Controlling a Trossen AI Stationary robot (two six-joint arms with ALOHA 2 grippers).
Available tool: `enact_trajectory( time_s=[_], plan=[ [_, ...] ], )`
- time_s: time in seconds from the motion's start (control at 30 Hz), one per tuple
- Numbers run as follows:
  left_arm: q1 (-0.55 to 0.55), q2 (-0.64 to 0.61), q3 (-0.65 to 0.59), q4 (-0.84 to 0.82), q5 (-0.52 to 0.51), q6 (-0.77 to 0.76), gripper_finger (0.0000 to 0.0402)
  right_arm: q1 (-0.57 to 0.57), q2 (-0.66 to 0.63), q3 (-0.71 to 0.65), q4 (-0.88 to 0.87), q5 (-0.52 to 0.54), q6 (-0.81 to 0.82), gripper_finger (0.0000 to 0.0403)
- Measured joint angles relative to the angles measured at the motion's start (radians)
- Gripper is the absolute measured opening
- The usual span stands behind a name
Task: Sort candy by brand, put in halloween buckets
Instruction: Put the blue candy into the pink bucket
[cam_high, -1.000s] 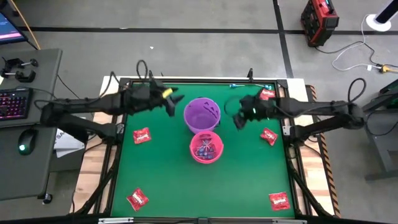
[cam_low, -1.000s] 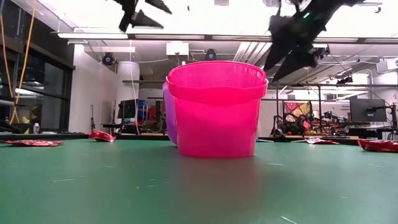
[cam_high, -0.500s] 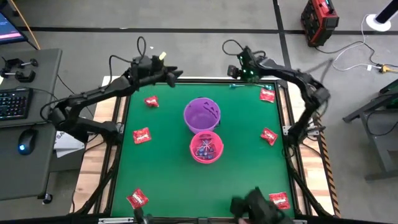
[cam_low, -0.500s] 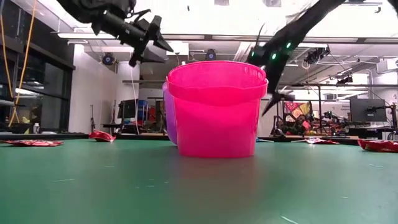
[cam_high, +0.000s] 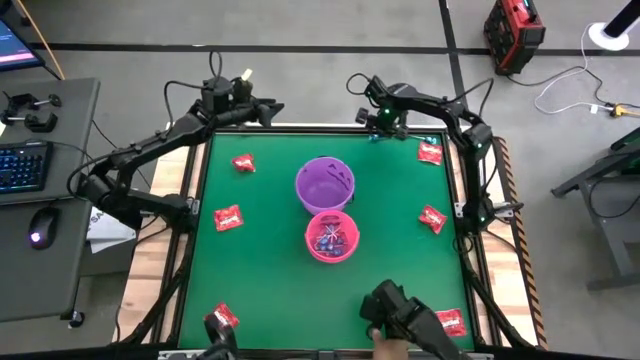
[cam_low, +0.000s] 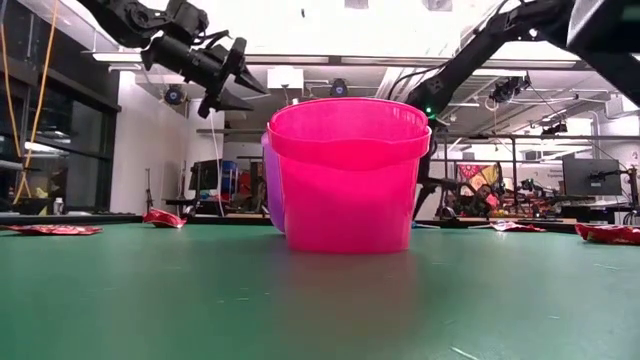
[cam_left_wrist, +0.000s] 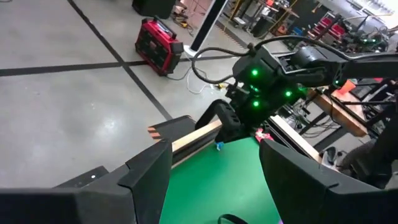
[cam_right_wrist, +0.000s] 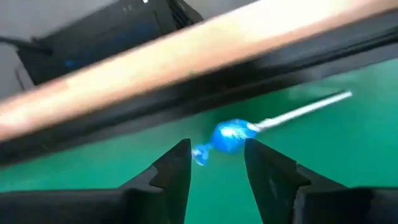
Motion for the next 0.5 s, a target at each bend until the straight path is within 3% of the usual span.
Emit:
enact_trajectory(
  time_s=[0.5],
  plan=[
    [0.029,0.000,0.000,-0.008,0.135,0.000,0.0232,-0.011,0.047,0.001,-0.095,0.001,0.150,0.0138]
  ],
)
